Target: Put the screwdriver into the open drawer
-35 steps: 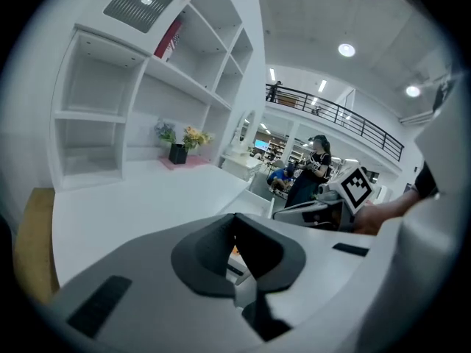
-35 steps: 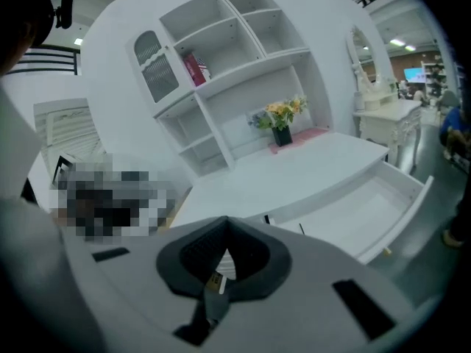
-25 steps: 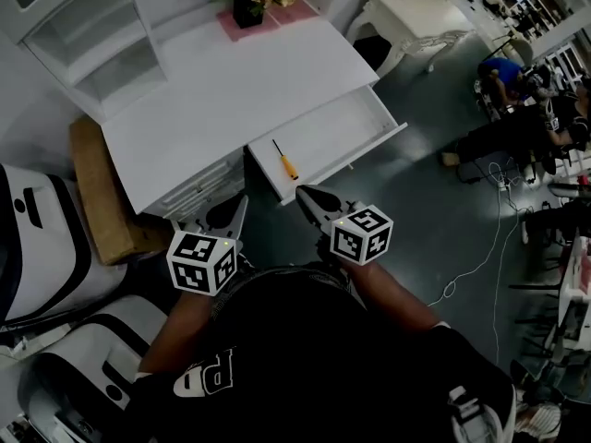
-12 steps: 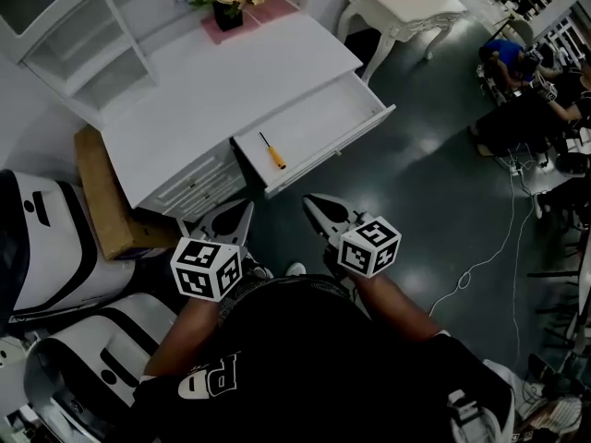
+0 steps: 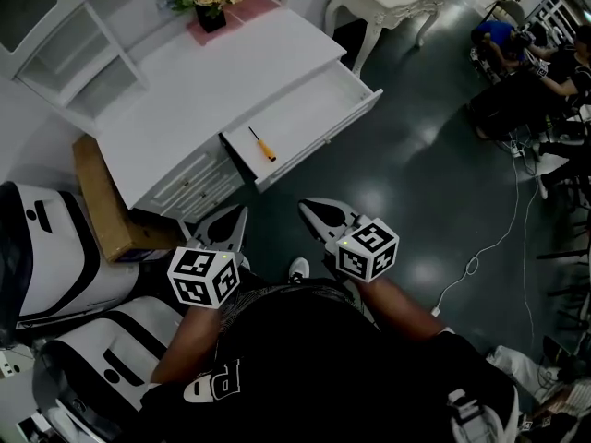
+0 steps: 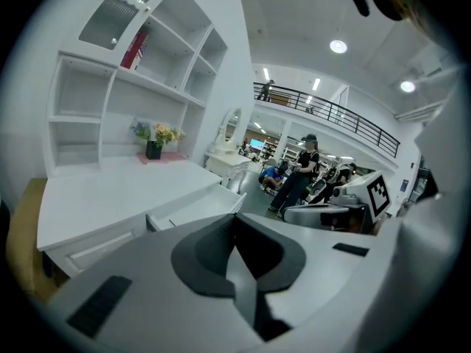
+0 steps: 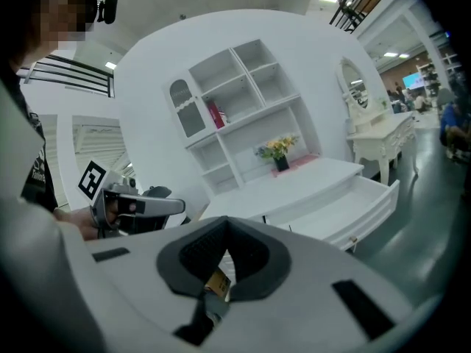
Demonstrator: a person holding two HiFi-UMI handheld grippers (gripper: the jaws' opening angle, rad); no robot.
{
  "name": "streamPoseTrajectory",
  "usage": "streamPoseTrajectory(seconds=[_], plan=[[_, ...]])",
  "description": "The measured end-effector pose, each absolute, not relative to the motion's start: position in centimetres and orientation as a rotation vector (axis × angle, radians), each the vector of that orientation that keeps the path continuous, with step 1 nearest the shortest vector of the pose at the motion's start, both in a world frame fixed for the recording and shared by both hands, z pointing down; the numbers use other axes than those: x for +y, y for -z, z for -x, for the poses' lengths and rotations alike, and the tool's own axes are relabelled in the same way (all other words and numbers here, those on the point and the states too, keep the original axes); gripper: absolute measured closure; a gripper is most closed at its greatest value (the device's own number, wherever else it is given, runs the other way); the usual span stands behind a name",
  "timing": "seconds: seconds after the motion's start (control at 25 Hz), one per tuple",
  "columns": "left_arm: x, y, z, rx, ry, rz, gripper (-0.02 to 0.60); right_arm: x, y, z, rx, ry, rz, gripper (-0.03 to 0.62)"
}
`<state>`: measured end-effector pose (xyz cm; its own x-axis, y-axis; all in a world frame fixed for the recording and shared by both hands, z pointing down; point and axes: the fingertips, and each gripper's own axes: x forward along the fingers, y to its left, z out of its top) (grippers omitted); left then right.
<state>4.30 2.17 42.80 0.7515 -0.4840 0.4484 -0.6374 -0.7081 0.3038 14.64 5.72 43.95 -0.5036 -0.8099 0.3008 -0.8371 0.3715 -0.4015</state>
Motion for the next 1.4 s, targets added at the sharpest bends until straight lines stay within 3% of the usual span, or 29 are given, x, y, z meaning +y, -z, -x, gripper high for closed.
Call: streamPoseTrajectory(seconds=[1.4], plan=[[-0.6, -42.6, 3.0, -0.565, -0.517, -2.612, 0.571, 5.2, -44.6, -6.2, -2.342, -0.83, -1.825, 0.586]])
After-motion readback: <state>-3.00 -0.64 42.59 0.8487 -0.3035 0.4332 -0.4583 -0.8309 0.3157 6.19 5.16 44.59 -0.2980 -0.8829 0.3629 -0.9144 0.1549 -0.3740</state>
